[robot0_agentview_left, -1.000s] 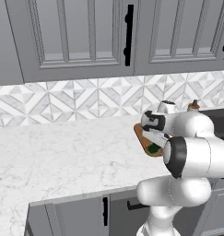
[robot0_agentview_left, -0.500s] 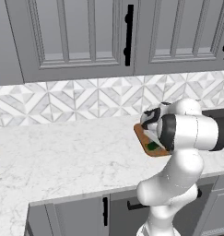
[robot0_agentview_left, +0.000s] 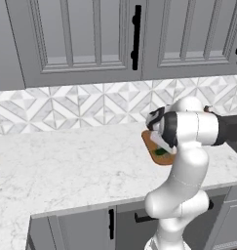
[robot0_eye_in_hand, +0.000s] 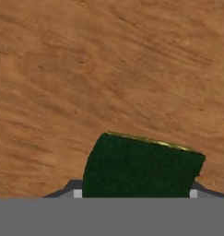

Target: Pick up the sponge from the counter and clean the cutting board by briefly scrubbing or pressing down on the cutting board. Once finished, release the sponge.

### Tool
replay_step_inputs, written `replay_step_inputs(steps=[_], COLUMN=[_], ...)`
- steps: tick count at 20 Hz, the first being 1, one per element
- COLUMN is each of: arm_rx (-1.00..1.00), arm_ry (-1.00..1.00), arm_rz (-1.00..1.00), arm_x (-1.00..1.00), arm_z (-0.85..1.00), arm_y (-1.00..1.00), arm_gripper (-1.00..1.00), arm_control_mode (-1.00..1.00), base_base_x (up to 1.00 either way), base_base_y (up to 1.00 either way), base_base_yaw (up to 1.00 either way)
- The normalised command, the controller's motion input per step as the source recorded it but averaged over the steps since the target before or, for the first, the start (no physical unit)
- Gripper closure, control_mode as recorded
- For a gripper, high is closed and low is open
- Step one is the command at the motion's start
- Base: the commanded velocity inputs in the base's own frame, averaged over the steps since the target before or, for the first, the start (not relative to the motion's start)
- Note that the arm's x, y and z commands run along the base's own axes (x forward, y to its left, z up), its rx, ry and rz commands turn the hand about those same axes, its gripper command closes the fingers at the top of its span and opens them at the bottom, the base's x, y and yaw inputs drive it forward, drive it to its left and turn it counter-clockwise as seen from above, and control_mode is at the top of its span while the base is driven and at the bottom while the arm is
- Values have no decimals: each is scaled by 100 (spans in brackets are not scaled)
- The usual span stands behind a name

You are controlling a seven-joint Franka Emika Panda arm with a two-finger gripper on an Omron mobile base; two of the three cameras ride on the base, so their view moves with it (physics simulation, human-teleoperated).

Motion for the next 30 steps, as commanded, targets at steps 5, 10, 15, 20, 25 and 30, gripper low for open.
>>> replay_step_inputs(steps=[5, 10, 15, 20, 25, 30], arm_rx=[0, 0, 0, 0, 0, 0], arm_ry=[-5, -22, -15, 7, 4, -1], arm_rz=[-11, -13, -12, -11, -13, -9], arm_x=[53, 44, 38, 40, 52, 42], arm_z=[-31, -25, -4, 18, 12, -3], arm_y=[-8, -1, 0, 0, 0, 0], arm_gripper=[100, 100, 100, 100, 100, 100], arm_control_mode=[-100, -100, -100, -100, -100, -100], base_base_x=[0, 0, 0, 0, 0, 0], base_base_y=[0, 0, 0, 0, 0, 0], base_base_yaw=[0, 0, 0, 0, 0, 0])
